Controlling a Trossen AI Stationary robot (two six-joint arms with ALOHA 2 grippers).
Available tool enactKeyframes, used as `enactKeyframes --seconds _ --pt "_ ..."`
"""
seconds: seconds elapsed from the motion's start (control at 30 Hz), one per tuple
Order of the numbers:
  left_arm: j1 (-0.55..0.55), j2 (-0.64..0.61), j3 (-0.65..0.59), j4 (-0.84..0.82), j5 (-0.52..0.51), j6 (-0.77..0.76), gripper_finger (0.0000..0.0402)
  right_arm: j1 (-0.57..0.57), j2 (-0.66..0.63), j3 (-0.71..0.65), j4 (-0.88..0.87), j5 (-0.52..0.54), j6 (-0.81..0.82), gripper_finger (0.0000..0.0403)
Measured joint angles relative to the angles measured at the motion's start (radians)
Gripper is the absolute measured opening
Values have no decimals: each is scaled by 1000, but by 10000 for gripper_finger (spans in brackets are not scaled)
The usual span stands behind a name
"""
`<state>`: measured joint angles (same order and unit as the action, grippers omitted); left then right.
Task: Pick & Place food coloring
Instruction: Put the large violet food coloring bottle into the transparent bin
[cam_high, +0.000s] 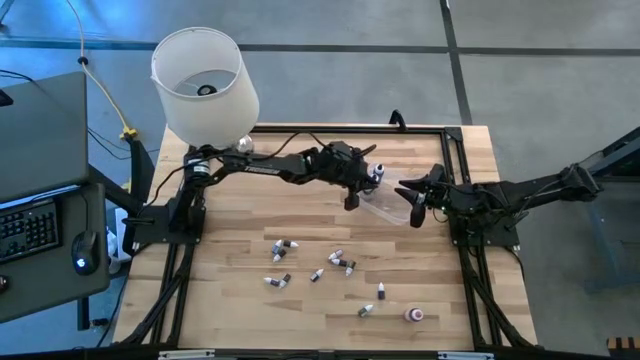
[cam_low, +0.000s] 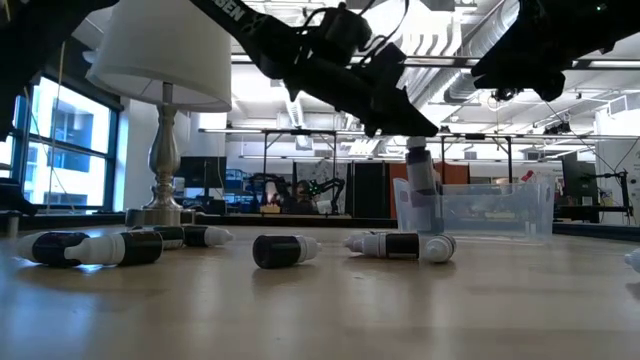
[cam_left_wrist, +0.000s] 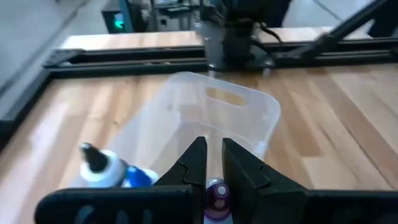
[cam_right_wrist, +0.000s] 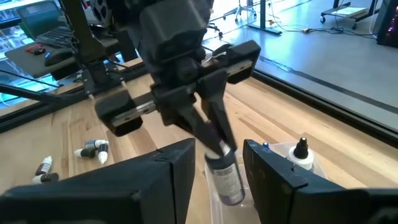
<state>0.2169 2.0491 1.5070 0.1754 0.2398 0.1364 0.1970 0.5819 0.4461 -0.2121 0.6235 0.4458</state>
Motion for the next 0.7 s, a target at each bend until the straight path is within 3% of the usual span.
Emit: enactKeyframes --seconds 0.5,0.7 --pt "-1 0 0 -48 -75 -63 33 0 0 0 8 -30 26 129" --pt "-1 56 -4 -4 -77 -94 34 0 0 0 16 -29 26 129"
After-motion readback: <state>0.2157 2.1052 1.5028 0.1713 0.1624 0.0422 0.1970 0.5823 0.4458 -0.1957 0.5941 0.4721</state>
